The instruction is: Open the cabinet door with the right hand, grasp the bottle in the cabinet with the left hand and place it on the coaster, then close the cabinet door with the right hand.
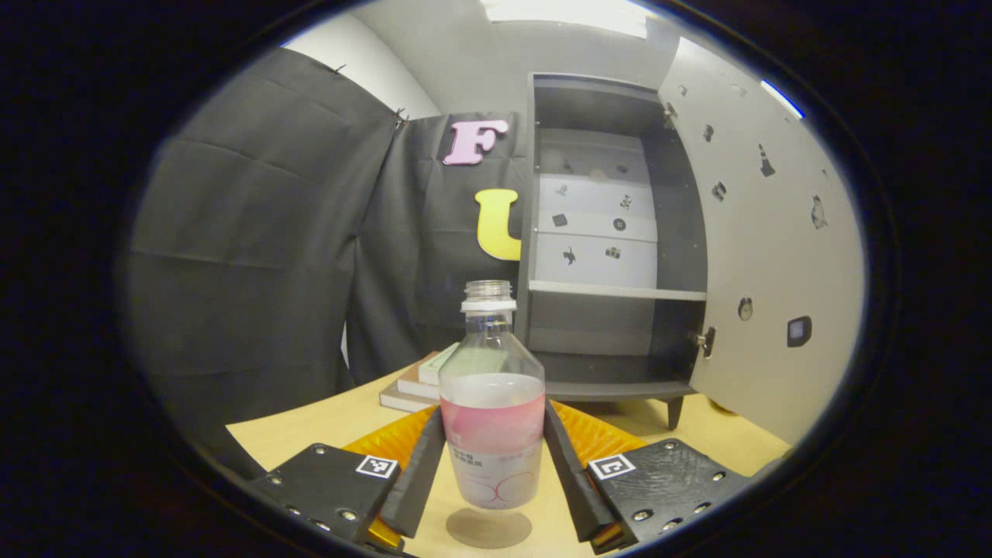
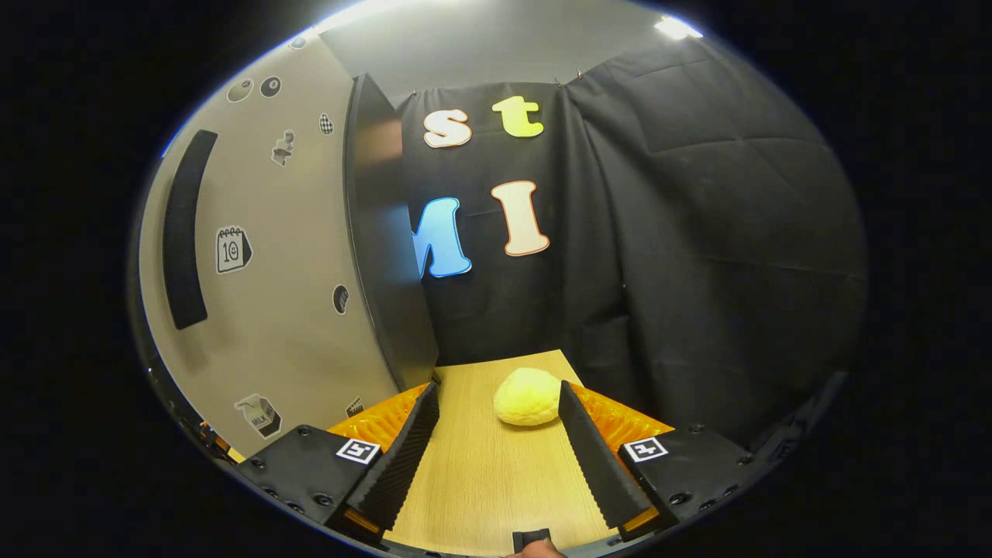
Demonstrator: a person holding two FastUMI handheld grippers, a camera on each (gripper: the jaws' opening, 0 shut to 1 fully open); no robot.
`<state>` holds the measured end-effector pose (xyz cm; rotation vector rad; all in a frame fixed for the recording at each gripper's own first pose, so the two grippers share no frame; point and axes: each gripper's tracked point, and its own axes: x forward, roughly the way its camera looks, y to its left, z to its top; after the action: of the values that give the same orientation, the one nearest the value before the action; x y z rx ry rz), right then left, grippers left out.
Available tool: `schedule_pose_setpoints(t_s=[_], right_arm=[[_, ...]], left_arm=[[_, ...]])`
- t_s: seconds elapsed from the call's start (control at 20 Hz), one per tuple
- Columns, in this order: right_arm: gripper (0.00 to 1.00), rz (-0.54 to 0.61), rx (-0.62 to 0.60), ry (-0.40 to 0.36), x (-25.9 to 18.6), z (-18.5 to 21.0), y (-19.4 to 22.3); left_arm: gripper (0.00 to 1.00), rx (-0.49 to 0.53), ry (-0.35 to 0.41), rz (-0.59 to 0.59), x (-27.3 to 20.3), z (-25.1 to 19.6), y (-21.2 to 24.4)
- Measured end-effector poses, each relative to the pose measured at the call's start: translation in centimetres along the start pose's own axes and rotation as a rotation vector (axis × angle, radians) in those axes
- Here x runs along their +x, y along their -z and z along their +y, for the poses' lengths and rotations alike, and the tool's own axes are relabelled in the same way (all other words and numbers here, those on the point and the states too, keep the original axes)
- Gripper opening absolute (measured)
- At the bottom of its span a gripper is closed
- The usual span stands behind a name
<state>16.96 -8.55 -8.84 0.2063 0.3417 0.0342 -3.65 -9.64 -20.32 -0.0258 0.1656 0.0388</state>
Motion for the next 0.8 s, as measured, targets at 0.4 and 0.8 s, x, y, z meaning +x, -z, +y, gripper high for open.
schedule_pose_setpoints(t_s=[0.4, 0.8], right_arm=[[0.98, -0.014, 0.030, 0.015, 0.0, -1.3, -0.4], [0.98, -0.038, -0.041, 0.024, 0.9, -0.7, -1.6]], left_arm=[[0.74, 0.021, -0.077, 0.068, 1.1, 1.7, 5.9], [0.74, -0.007, -0.127, 0.108, 0.9, 2.3, 10.2]])
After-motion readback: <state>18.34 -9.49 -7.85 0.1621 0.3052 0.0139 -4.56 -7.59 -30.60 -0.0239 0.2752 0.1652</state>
